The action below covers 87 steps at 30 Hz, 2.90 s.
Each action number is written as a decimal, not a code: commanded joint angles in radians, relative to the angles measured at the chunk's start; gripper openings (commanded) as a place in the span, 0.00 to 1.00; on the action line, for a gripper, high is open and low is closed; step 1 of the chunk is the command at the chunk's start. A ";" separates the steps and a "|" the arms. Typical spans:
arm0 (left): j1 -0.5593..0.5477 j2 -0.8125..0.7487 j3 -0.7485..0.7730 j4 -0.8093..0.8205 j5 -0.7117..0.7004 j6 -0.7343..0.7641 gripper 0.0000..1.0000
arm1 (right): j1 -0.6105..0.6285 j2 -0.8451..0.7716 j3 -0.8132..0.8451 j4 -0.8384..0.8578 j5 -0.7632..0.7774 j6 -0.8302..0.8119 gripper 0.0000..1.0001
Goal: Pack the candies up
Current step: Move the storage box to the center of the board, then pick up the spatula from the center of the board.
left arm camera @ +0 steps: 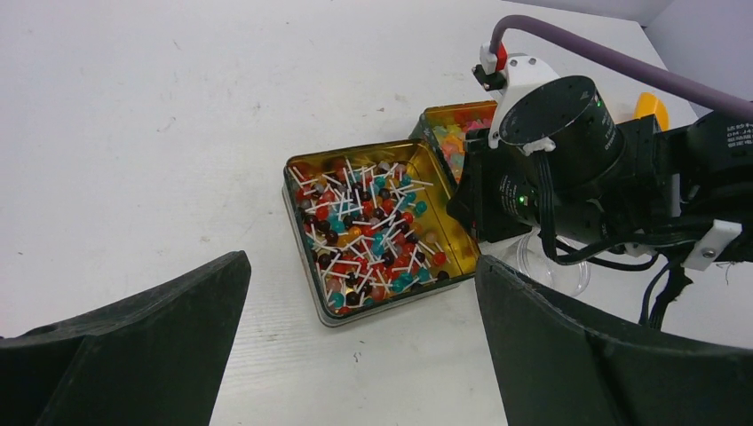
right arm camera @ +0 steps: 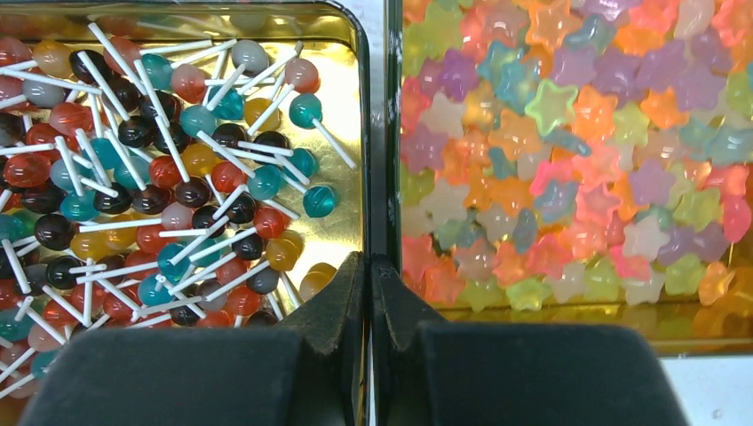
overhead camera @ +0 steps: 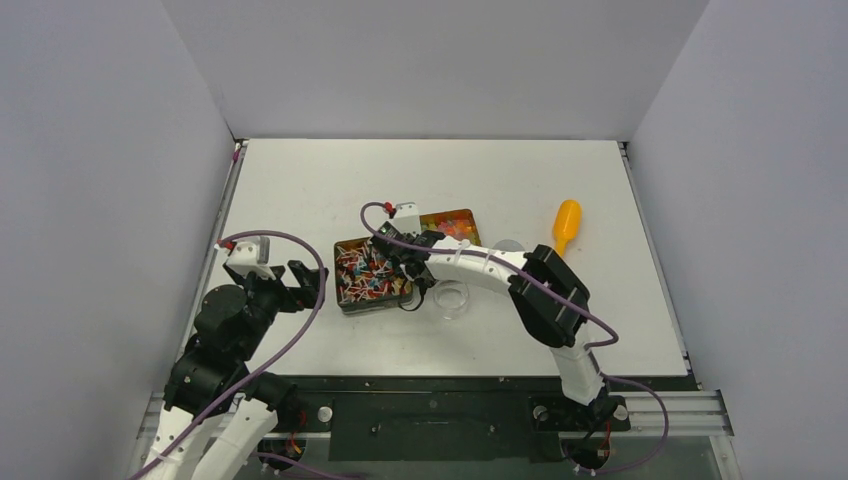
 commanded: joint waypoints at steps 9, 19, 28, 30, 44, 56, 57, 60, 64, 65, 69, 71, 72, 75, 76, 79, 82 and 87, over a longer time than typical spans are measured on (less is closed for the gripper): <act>0.026 0.023 0.003 0.039 0.032 -0.008 0.96 | -0.032 0.027 0.146 0.011 -0.026 -0.145 0.00; 0.031 0.028 0.003 0.039 0.032 -0.008 0.96 | -0.043 0.022 0.154 0.005 -0.036 -0.150 0.08; 0.033 0.025 0.003 0.037 0.028 -0.007 0.96 | -0.044 -0.002 0.157 -0.011 -0.026 -0.146 0.10; 0.033 0.025 0.003 0.037 0.028 -0.008 0.96 | -0.045 -0.030 0.140 -0.011 -0.015 -0.148 0.11; 0.033 0.020 0.002 0.039 0.038 -0.008 0.96 | -0.087 -0.416 -0.135 -0.046 0.083 -0.125 0.27; 0.033 0.013 -0.002 0.043 0.050 -0.010 0.96 | -0.300 -0.691 -0.374 -0.119 0.101 -0.111 0.51; 0.033 0.014 -0.001 0.044 0.052 -0.010 0.96 | -0.315 -0.714 -0.384 -0.124 0.097 -0.116 0.54; 0.033 0.012 -0.002 0.044 0.059 -0.011 0.96 | -0.394 -0.751 -0.427 -0.138 0.084 -0.127 0.57; 0.033 0.003 -0.005 0.049 0.069 -0.012 0.96 | -0.493 -0.792 -0.469 -0.121 0.053 -0.143 0.68; 0.033 0.002 -0.006 0.049 0.071 -0.013 0.96 | -0.510 -0.801 -0.485 -0.113 0.046 -0.151 0.70; 0.031 0.003 -0.006 0.051 0.079 -0.013 0.96 | -0.607 -0.803 -0.528 -0.085 0.088 -0.174 0.74; 0.031 0.004 -0.006 0.053 0.082 -0.013 0.96 | -0.635 -0.809 -0.571 -0.038 0.098 -0.211 0.75; 0.031 0.004 -0.007 0.053 0.083 -0.014 0.96 | -0.642 -0.813 -0.585 -0.003 0.104 -0.223 0.75; 0.030 0.003 -0.006 0.054 0.087 -0.014 0.96 | -0.682 -0.814 -0.624 0.051 0.098 -0.264 0.76; 0.029 0.001 -0.006 0.057 0.087 -0.015 0.96 | -0.693 -0.806 -0.625 0.060 0.096 -0.274 0.77; 0.024 0.007 -0.008 0.064 0.086 -0.027 0.96 | -0.761 -0.743 -0.605 0.052 0.042 -0.290 0.78; 0.021 0.035 0.010 0.040 0.102 -0.050 0.96 | -0.801 -0.694 -0.609 0.084 -0.022 -0.321 0.78; 0.022 0.065 0.013 0.019 0.107 -0.042 0.96 | -0.835 -0.611 -0.582 0.131 -0.086 -0.317 0.77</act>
